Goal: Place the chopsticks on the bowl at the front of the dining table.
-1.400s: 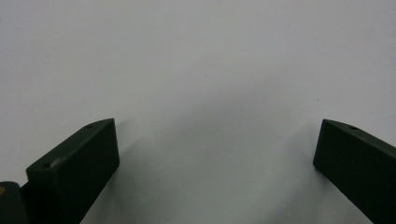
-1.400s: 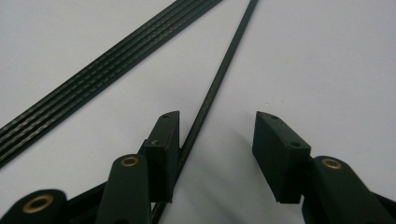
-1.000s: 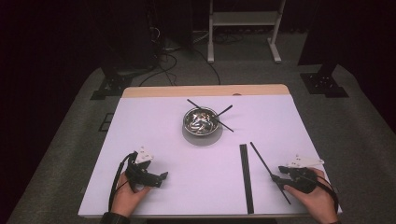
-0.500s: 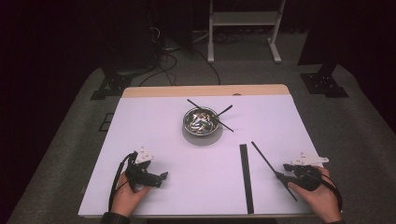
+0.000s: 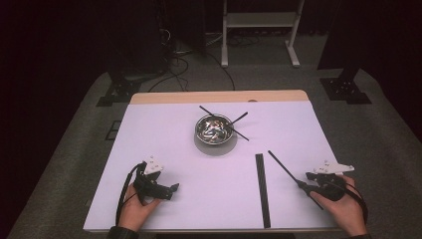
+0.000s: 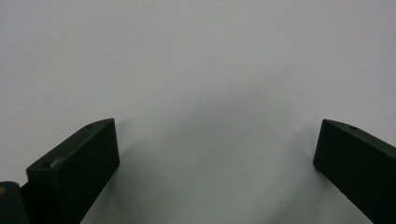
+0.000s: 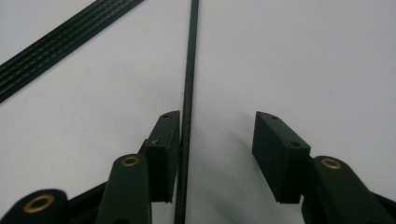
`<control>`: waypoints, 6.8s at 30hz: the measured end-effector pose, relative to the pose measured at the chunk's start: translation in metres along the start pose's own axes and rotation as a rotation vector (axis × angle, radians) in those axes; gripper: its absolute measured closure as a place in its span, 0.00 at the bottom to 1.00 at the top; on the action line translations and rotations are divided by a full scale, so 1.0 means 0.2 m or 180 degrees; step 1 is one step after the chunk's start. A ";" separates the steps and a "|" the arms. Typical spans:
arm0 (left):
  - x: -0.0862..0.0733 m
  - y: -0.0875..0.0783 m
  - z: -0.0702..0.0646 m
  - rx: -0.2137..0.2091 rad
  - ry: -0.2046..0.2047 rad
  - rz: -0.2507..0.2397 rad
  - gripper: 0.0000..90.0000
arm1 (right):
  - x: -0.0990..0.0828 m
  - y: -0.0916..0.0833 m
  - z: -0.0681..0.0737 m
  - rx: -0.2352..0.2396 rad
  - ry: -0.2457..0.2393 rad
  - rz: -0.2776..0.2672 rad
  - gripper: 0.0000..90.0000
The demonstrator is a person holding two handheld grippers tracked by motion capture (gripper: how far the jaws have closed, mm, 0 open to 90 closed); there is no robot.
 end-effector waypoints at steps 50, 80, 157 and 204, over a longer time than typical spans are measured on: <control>0.00 0.00 0.00 0.0002 -0.0002 0.0000 0.00 | 0.09 0.09 -0.02 0.0195 0.0072 -0.0126 0.61; 0.00 0.00 0.00 0.0001 -0.0003 0.0000 0.00 | 0.15 0.19 0.01 0.0329 0.0052 -0.0030 0.81; 0.00 0.00 0.00 0.0001 -0.0003 0.0000 0.00 | 0.34 0.16 0.09 0.0564 -0.0031 -0.0242 0.95; 0.00 0.00 0.00 0.0001 -0.0004 -0.0001 0.00 | 0.68 0.33 0.36 0.0917 -0.0410 -0.0303 0.95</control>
Point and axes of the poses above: each handheld gripper's, and its own axes: y roughly forward along the jaws, x roughly out of its top, z roughly to its left, the point moved 4 cm from there along y, roughly forward along the jaws, and after that the axes turned 8 degrees about -z, right-handed, at the moved point
